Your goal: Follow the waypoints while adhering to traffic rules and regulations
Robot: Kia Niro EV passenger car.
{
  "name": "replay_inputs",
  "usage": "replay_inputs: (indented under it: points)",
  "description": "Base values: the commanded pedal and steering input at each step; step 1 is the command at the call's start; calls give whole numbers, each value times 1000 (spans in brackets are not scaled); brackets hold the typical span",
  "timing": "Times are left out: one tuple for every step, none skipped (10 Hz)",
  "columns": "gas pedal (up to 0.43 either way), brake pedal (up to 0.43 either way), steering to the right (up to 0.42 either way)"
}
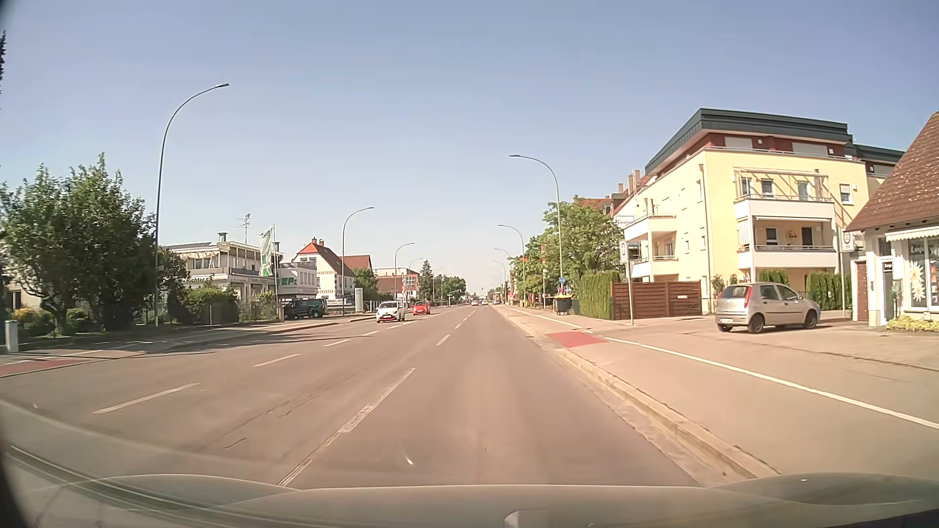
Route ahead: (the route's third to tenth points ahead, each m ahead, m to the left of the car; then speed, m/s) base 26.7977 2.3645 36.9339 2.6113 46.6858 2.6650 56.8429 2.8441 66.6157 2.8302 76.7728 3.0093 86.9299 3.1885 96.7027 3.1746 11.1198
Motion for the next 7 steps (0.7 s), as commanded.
replay_inputs:
  points:
    - [177,0,-8]
    - [177,0,-8]
    - [177,0,-8]
    - [177,0,-8]
    - [177,0,-9]
    - [177,0,-9]
    - [177,0,-9]
